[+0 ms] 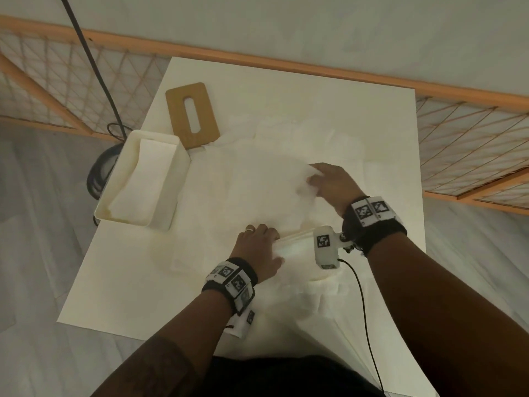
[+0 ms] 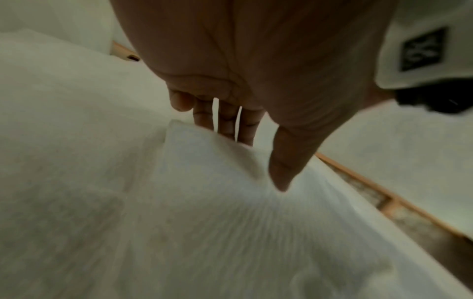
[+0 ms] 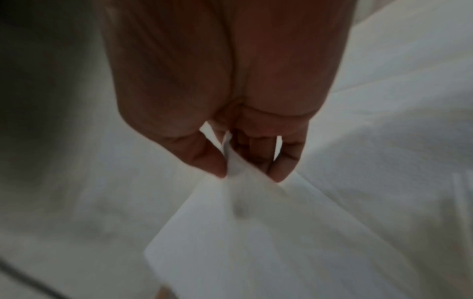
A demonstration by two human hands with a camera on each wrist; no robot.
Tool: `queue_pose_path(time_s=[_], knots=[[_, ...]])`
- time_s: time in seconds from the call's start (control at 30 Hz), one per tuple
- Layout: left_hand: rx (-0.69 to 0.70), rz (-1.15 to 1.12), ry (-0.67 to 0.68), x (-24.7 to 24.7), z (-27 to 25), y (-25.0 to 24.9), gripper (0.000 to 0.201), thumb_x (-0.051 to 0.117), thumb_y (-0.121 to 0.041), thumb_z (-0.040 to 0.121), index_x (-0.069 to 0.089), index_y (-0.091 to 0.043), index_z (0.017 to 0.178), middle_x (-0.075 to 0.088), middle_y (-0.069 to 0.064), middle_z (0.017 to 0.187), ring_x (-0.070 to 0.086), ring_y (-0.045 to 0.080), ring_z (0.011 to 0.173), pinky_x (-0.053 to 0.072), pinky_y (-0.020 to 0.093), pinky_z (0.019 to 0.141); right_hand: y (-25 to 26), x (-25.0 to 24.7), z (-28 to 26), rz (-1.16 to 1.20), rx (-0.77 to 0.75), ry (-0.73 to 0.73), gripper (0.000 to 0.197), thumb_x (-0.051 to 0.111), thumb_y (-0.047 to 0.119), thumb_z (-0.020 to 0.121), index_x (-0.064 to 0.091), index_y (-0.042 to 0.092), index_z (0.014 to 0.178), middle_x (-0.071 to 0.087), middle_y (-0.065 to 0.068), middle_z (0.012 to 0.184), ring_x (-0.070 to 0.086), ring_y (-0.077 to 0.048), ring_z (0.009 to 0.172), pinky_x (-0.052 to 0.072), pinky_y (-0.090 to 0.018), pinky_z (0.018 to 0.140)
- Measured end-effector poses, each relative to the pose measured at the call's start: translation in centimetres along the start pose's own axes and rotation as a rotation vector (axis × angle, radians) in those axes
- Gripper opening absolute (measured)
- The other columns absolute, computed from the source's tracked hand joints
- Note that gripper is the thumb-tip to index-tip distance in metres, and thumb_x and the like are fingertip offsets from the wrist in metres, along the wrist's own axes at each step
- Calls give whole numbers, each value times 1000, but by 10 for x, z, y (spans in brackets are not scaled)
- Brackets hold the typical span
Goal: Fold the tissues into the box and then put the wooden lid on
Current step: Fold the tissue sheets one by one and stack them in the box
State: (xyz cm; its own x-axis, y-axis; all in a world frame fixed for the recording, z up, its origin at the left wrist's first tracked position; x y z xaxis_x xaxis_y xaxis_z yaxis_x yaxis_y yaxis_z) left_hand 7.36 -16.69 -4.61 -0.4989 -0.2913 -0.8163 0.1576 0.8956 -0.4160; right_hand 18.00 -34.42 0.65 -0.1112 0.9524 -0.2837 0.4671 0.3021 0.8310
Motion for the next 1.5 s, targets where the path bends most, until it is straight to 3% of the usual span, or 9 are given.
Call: queue_pose_path(time_s=[0.17, 0.27, 0.4, 0.67, 0.83, 1.07, 1.17, 1.33, 1.5], knots=[[-283, -574, -85, -34, 8, 23, 64, 43, -69, 95, 63, -16, 124, 65, 1, 125, 56, 23, 113, 40, 36, 100, -22, -14, -44, 820, 218, 12, 36, 40, -5, 88, 64, -4, 114, 73, -14, 107, 71, -32, 98, 57, -41, 90], [-424, -1105, -43, -34, 17, 26, 55, 46, -67, 96, 64, -18, 112, 74, -2, 116, 54, 18, 85, 40, 34, 79, -30, -9, -68, 1000, 277, 87, 42, 36, 0, 89, 64, -1, 120, 73, -15, 112, 73, -28, 97, 58, -36, 89], [-430, -1511, -78, -35, 21, 17, 24, 68, -25, 94, 70, -9, 111, 76, 1, 99, 49, 14, 75, 35, 25, 64, -40, -4, -88, 1151, 304, 114, 42, 35, 0, 89, 58, -5, 124, 71, -17, 110, 74, -29, 94, 62, -34, 79], [-519, -1662, 201, -22, 13, -15, 85, 81, -63, 68, 63, -1, 124, 65, 14, 123, 65, 26, 99, 58, 32, 82, -29, 5, -110, 1322, 260, 215, 48, 38, 5, 86, 59, -6, 127, 68, -19, 123, 71, -31, 102, 55, -35, 94], [-374, -1729, 629, -11, -9, -64, 109, 53, -88, 76, 54, 0, 141, 60, 21, 137, 56, 37, 129, 36, 49, 117, 0, 23, -117, 1377, 188, 325, 48, 36, 7, 84, 57, -10, 124, 68, -22, 119, 71, -35, 100, 62, -41, 81], [-338, -1842, 139, -53, -8, -28, 29, 71, -26, 85, 78, -3, 102, 73, 18, 105, 74, 26, 82, 61, 33, 66, -7, 8, -110, 1330, 166, 322, 61, 33, 8, 77, 58, 0, 132, 67, -16, 122, 68, -31, 105, 60, -39, 84], [-312, -1767, 19, -64, -5, -1, 49, 72, -14, 89, 60, 6, 132, 63, 23, 133, 65, 37, 117, 57, 45, 96, -18, -6, -108, 1162, 174, 316, 55, 36, 16, 81, 59, 8, 131, 65, -13, 123, 66, -33, 106, 56, -43, 86], [-166, -1417, -66, -91, -9, 15, 24, 68, -4, 90, 71, -8, 113, 76, 7, 113, 72, 22, 106, 59, 30, 84, -30, -19, -96, 767, 203, 268, 49, 60, 50, 93, 66, 17, 128, 69, -5, 109, 66, -24, 91, 55, -38, 78], [-86, -1183, -44, -111, -13, 26, 28, 83, -25, 77, 79, -18, 105, 76, 7, 113, 71, 29, 110, 52, 47, 102, -39, -16, -78, 535, 136, 254, 54, 67, 39, 90, 61, 1, 129, 69, -10, 114, 66, -24, 100, 57, -38, 83]])
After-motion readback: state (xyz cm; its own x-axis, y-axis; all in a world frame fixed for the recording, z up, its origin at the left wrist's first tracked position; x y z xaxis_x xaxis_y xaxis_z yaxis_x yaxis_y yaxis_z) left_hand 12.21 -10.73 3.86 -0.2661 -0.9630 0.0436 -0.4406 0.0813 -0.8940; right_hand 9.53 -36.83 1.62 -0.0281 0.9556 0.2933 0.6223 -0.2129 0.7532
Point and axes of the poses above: each hand's wrist, its own z-axis towards the middle knuckle, its own x-axis out of the palm, y = z × x, the point moved 8 cm from there along z, towards the middle knuckle
